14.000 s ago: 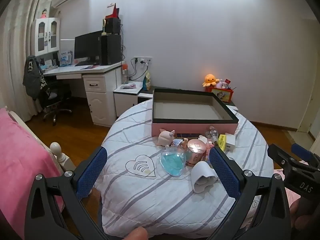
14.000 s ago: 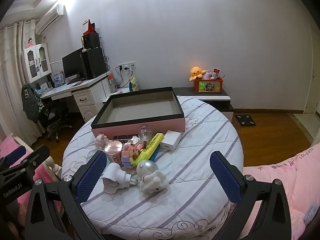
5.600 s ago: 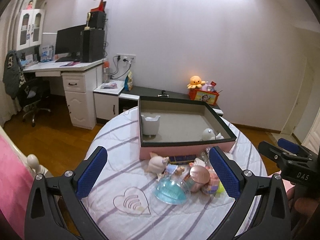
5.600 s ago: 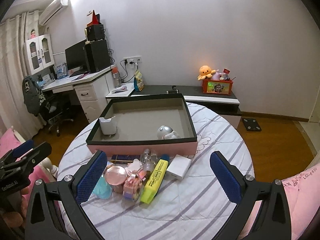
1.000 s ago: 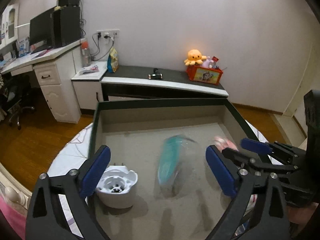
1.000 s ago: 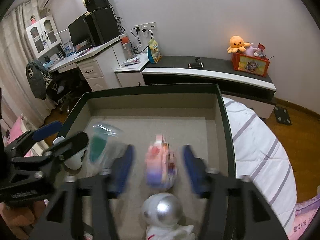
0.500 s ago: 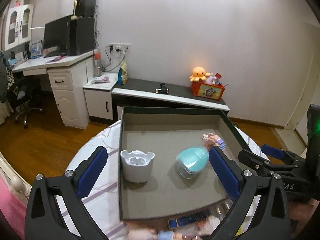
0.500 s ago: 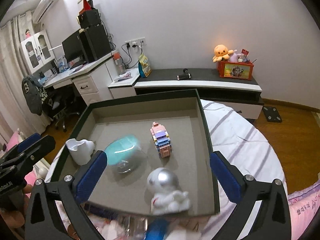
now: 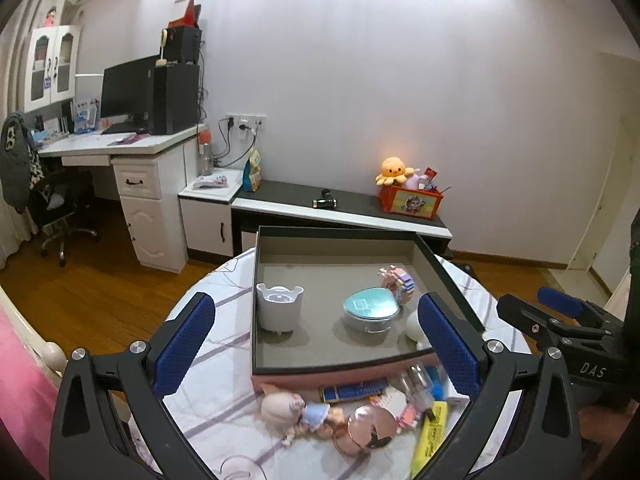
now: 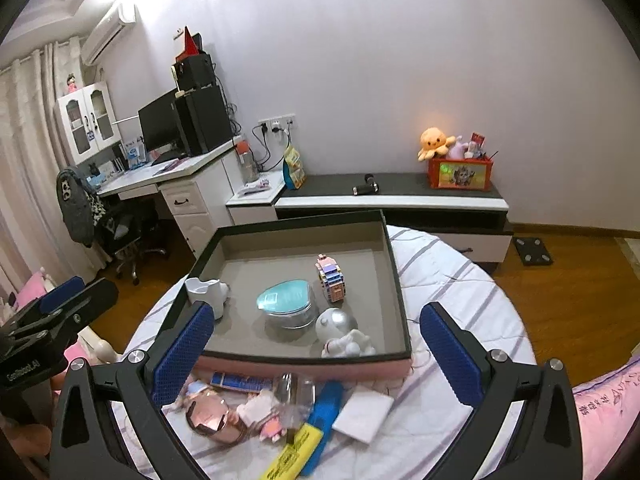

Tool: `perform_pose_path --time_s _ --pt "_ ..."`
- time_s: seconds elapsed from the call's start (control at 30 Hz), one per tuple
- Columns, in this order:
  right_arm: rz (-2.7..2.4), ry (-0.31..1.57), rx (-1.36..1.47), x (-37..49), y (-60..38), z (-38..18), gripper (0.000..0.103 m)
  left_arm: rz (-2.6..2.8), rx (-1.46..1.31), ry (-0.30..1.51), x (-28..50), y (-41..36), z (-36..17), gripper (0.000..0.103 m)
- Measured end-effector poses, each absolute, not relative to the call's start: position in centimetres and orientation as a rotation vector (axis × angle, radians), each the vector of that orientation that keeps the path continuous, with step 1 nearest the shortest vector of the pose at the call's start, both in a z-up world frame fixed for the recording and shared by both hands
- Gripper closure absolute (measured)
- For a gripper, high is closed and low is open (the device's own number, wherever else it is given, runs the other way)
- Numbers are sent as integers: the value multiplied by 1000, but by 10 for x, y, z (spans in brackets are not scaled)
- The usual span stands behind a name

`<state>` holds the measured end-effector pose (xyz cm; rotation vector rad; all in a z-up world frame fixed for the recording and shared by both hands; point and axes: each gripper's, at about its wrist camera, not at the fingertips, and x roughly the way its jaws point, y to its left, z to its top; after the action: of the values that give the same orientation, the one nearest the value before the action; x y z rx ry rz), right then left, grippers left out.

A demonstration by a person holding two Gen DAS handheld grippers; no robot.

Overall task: Organize rigid objects
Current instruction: 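Withdraw both tools from the box toward the remaining items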

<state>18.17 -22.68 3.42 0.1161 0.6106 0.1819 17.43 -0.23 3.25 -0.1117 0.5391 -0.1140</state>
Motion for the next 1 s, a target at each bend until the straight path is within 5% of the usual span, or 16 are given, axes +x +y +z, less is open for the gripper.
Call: perform_pose_path --time_s 1.0 --pt "104 563 122 76 -238 32 0 -88 -140 537 73 18 21 0"
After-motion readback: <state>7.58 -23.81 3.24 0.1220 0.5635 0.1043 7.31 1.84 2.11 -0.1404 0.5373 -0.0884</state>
